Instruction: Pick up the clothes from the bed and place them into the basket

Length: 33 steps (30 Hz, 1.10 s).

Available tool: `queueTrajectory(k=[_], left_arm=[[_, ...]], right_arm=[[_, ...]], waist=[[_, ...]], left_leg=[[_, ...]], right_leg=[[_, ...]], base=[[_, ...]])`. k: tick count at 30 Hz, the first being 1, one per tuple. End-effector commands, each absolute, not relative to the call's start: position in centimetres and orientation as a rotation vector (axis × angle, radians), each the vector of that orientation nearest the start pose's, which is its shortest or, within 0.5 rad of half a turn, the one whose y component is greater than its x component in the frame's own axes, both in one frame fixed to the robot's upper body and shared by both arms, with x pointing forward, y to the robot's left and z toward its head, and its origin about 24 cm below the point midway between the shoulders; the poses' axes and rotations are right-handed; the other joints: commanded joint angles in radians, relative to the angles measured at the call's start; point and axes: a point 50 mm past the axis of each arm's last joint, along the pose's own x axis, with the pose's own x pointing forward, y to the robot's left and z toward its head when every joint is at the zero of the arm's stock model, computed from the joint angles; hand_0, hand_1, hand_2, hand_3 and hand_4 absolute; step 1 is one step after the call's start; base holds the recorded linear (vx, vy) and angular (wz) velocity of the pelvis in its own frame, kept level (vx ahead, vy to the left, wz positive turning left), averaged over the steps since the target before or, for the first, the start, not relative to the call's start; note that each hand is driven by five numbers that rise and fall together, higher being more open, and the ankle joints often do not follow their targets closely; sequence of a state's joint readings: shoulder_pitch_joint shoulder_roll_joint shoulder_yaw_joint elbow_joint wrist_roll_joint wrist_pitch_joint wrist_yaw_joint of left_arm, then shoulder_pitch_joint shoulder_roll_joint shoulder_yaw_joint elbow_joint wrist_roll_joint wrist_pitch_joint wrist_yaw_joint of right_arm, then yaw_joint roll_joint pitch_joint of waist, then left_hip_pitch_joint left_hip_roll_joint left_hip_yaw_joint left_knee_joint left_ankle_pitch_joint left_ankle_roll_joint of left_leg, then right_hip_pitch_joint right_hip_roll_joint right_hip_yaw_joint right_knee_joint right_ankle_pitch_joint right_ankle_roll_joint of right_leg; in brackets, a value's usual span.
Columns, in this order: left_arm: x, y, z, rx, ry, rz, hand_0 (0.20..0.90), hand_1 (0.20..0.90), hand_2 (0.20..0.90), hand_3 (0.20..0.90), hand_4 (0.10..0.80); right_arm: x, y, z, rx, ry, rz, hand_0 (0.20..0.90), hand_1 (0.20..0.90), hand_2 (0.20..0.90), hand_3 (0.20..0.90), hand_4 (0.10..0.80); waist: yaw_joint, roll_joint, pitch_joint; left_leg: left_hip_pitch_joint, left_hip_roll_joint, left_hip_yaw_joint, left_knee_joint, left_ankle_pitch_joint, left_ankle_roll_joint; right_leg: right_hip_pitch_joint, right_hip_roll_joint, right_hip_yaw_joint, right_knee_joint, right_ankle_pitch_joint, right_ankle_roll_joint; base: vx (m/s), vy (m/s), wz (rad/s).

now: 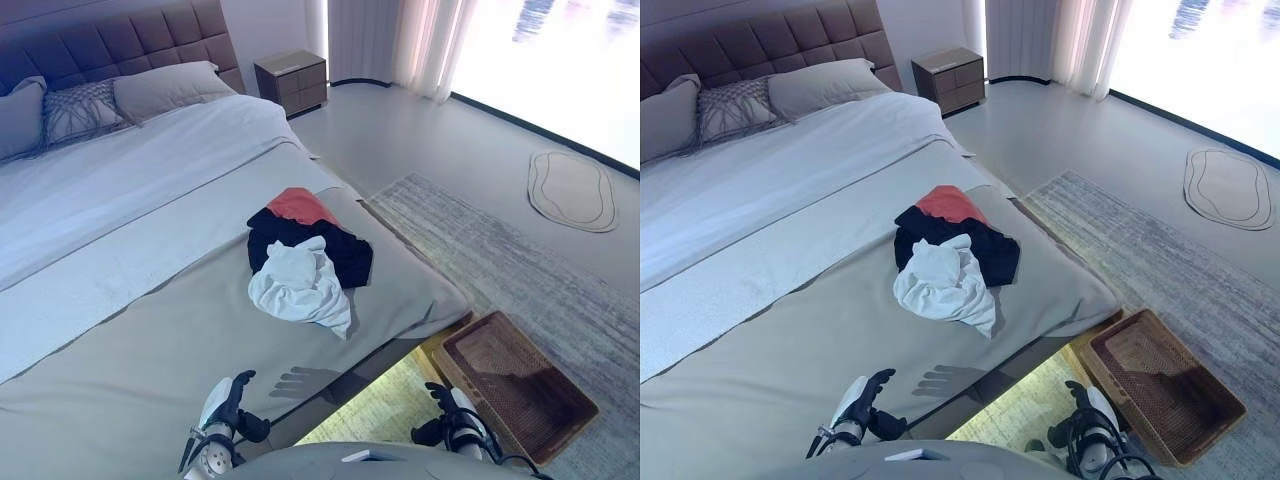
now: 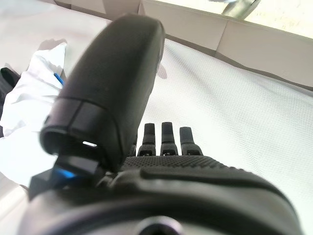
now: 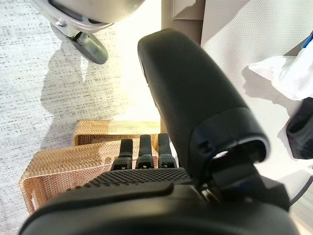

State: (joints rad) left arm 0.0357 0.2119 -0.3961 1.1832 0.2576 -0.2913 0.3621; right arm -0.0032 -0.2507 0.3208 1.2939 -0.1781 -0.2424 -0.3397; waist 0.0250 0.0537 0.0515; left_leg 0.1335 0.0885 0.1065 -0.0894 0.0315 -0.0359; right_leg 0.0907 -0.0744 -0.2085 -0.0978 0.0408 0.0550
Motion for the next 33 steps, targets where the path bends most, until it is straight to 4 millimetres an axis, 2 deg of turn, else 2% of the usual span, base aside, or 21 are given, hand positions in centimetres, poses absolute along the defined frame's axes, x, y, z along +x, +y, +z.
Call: queueTrajectory(k=[1, 10, 19, 24, 31, 33], left_arm=[[14.4, 20.0, -13.8, 0.699, 0.684, -0.092, 0.9, 0.9, 0.9, 0.9, 0.8], [14.7, 20.1, -13.5, 0.66, 0.664, -0.099, 0.9, 0.9, 0.9, 0.9, 0.8], [14.6, 19.9, -13.6, 0.646, 0.664, -0.084, 0.9, 0.9, 0.9, 0.9, 0.8], [14.8, 20.0, -13.4, 0.633, 0.652, -0.045, 0.9, 0.9, 0.9, 0.9, 0.8], [16.2, 22.4, -11.6, 0.636, 0.536, 0.109, 0.9, 0.9, 0.9, 0.9, 0.8], [17.3, 23.5, -10.4, 0.671, 0.479, 0.158, 0.9, 0.9, 0.9, 0.9, 0.8]], right_arm=[[13.5, -21.8, -14.5, -0.699, 0.847, -0.003, 0.9, 0.9, 0.9, 0.9, 0.8], [13.8, -22.0, -14.4, -0.729, 0.832, -0.011, 0.9, 0.9, 0.9, 0.9, 0.8], [14.0, -21.9, -14.2, -0.832, 0.804, -0.013, 0.9, 0.9, 0.9, 0.9, 0.8], [15.3, -21.8, -13.5, -0.874, 0.712, -0.051, 0.9, 0.9, 0.9, 0.9, 0.8], [22.0, -21.7, -8.4, -0.973, 0.331, -0.158, 0.9, 0.9, 0.9, 0.9, 0.8], [25.3, -21.5, -5.2, -1.002, 0.172, -0.202, 0.9, 0.9, 0.9, 0.9, 0.8]], waist=[[0.004, -0.055, 0.017], [0.005, -0.055, 0.019], [0.008, -0.053, 0.024], [0.02, -0.054, 0.027], [0.063, -0.061, 0.039], [0.084, -0.062, 0.05]], left_leg=[[-0.004, -0.039, 0.012, 0.002, -0.093, 0.03], [-0.005, -0.037, 0.013, 0.002, -0.093, 0.029], [-0.007, -0.038, 0.007, 0.002, -0.094, 0.029], [-0.009, -0.039, -0.003, 0.002, -0.092, 0.028], [-0.022, -0.04, -0.034, 0.002, -0.08, 0.023], [-0.036, -0.04, -0.046, 0.002, -0.071, 0.02]], right_leg=[[0.029, -0.026, -0.001, 0.046, -0.077, 0.014], [0.029, -0.026, 0.002, 0.045, -0.077, 0.016], [0.03, -0.028, 0.0, 0.043, -0.076, 0.016], [0.035, -0.03, -0.009, 0.046, -0.077, 0.016], [0.038, -0.031, -0.024, 0.047, -0.075, 0.011], [0.03, -0.03, -0.035, 0.058, -0.081, 0.005]], base=[[0.0, 0.0, 0.0], [0.0, 0.0, 0.0], [0.0, 0.0, 0.0], [0.001, -0.006, 0.02], [0.018, -0.026, 0.1], [0.01, -0.025, 0.13]])
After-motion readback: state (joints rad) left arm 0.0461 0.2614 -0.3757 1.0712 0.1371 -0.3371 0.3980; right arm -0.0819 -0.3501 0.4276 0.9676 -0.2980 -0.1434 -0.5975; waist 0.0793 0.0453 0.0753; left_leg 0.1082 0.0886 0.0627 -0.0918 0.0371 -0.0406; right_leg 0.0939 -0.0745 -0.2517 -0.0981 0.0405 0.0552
